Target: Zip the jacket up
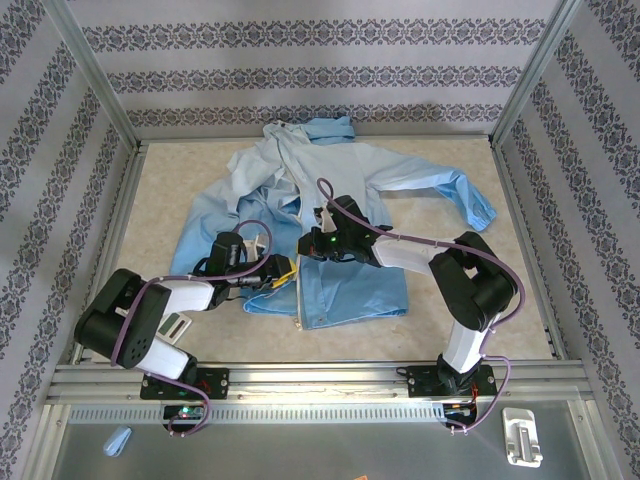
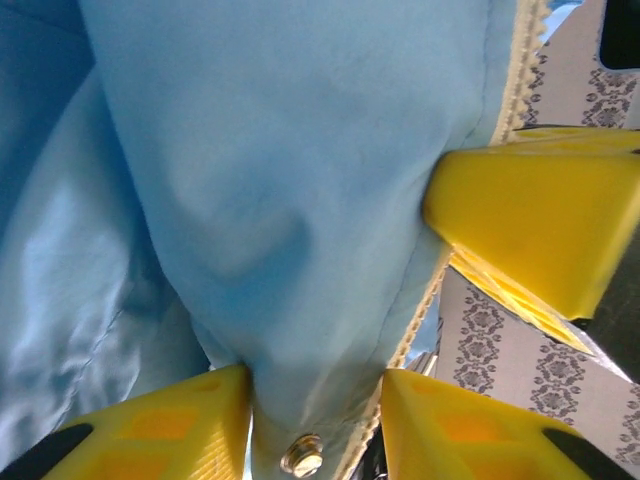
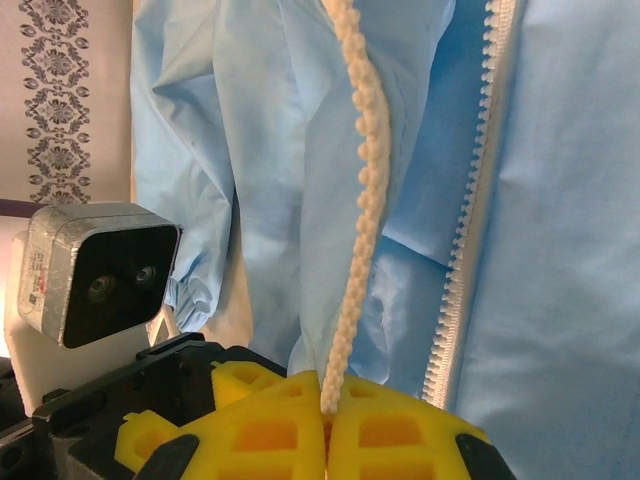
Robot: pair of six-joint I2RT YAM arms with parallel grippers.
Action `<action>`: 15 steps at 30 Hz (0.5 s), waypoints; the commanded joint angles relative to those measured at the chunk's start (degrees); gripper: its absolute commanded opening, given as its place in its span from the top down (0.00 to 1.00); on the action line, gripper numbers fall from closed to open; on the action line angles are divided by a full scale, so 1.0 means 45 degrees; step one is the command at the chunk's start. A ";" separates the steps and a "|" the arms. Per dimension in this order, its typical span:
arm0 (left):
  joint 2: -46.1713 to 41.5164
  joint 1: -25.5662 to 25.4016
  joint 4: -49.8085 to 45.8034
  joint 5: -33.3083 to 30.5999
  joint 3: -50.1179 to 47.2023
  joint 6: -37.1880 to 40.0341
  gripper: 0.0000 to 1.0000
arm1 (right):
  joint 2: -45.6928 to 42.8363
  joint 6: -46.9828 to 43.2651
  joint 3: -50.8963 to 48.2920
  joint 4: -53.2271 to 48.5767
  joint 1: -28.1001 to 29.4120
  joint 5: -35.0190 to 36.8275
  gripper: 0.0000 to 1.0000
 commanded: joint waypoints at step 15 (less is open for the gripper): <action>-0.0302 -0.0171 0.1471 0.0222 0.0118 -0.0645 1.00 | -0.1677 0.0853 -0.1811 0.1098 0.0171 -0.0107 0.71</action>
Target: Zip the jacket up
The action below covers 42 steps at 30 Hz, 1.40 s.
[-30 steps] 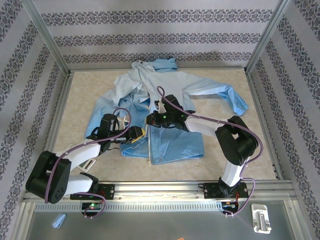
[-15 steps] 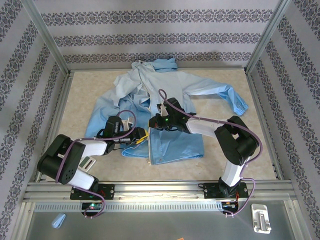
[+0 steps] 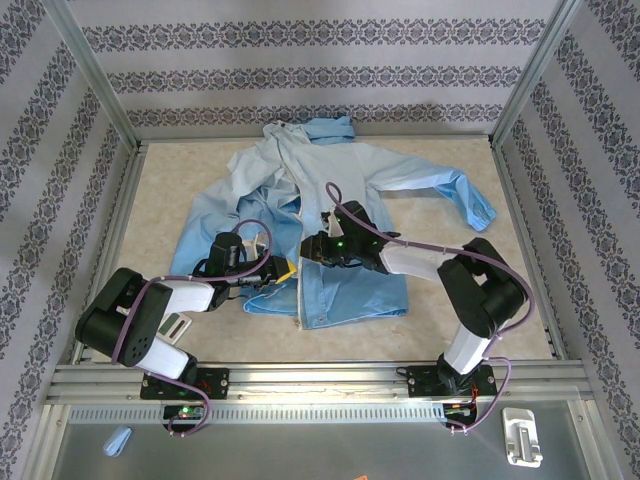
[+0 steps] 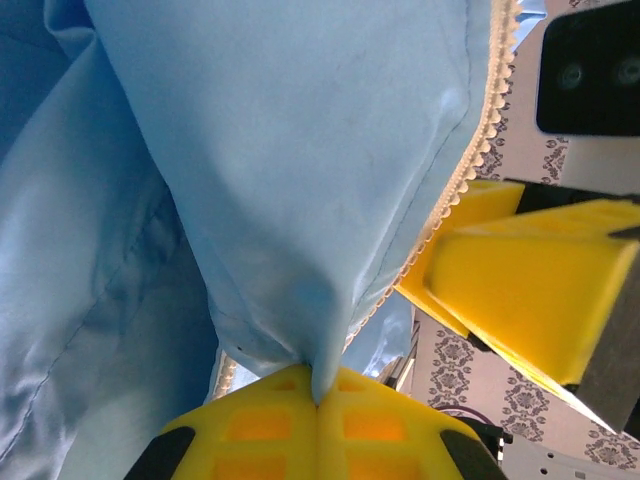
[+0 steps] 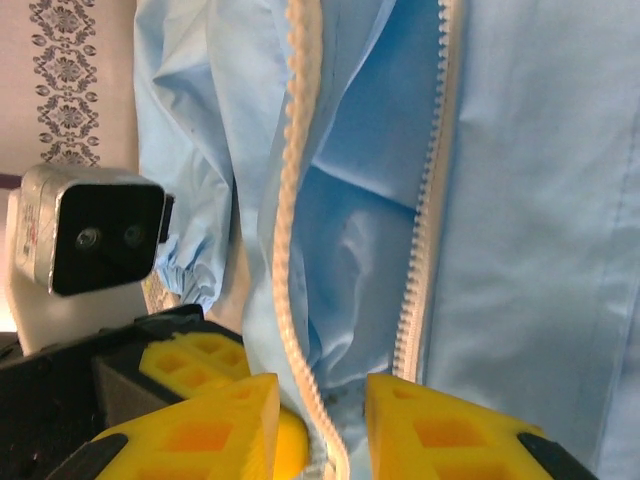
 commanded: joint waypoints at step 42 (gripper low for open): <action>-0.3197 0.0539 -0.8612 0.0325 0.2915 0.5028 0.63 | 0.0165 0.1168 0.0698 0.1943 0.0550 -0.1451 1.00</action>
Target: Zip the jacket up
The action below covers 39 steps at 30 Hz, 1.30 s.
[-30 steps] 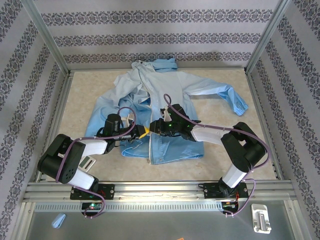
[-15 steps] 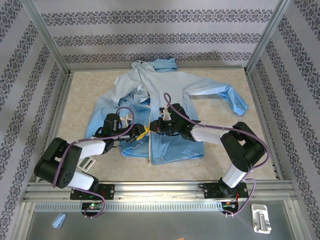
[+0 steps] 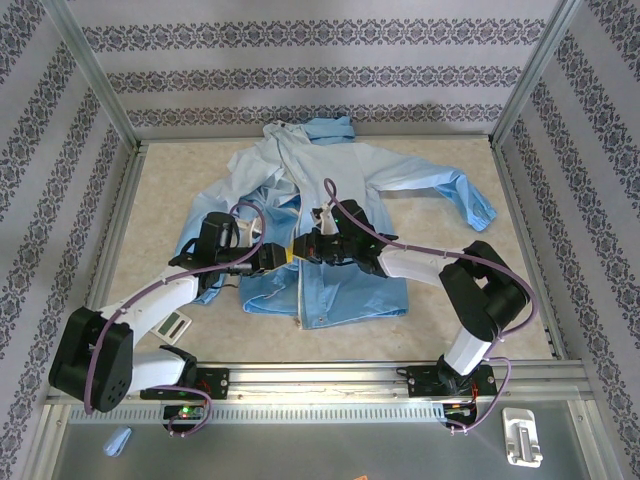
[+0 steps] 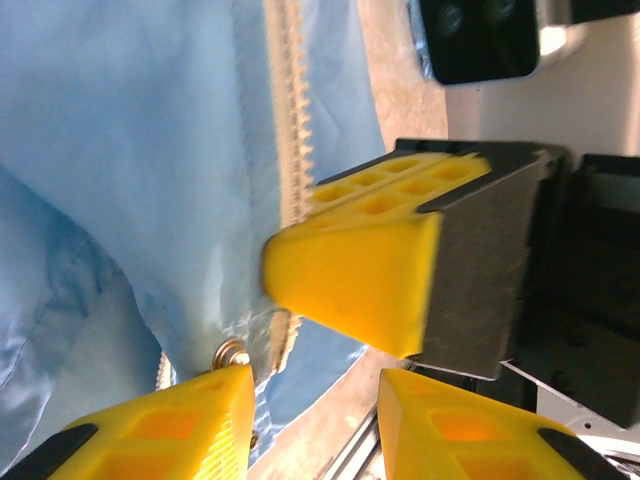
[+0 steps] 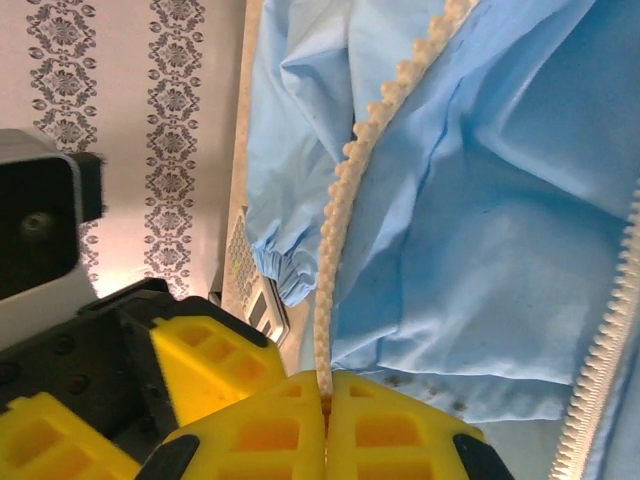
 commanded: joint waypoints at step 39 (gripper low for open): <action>0.0422 0.1725 0.3021 0.1460 -0.1466 -0.0841 0.64 | 0.0423 0.0171 0.0840 -0.0015 -0.0007 -0.0724 1.00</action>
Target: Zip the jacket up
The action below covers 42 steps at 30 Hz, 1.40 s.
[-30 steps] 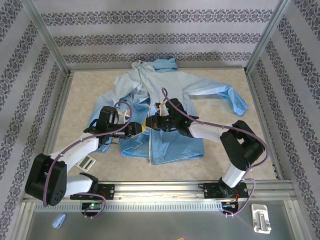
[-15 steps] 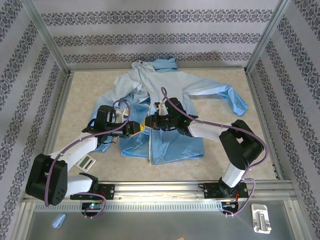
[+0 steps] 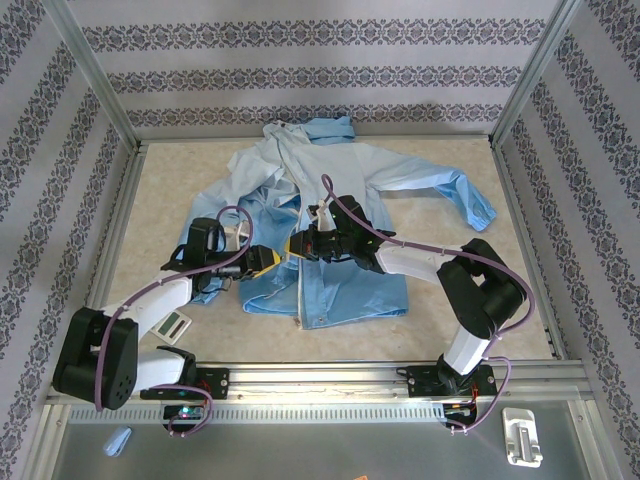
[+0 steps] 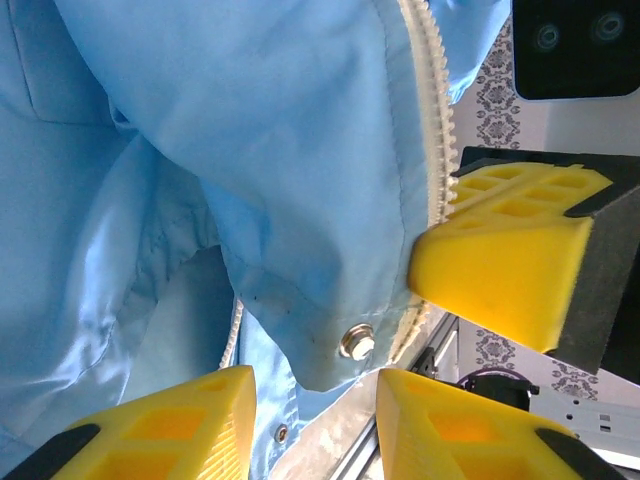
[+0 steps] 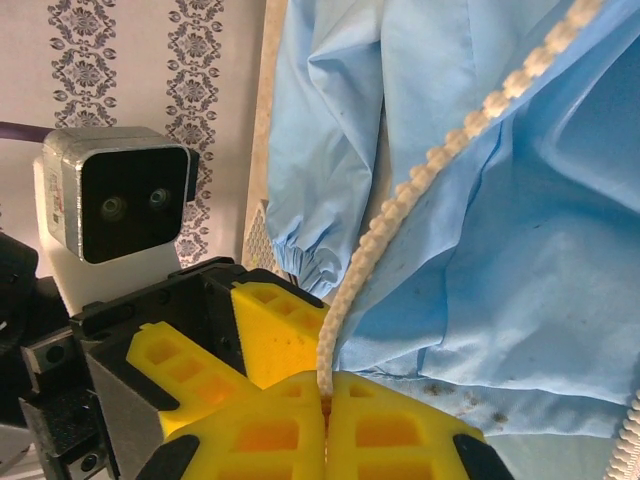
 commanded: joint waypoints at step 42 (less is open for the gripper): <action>0.1195 0.0097 0.4966 0.2216 -0.0998 -0.1973 0.75 | 0.0714 0.0284 0.0849 0.0155 0.0181 -0.0584 1.00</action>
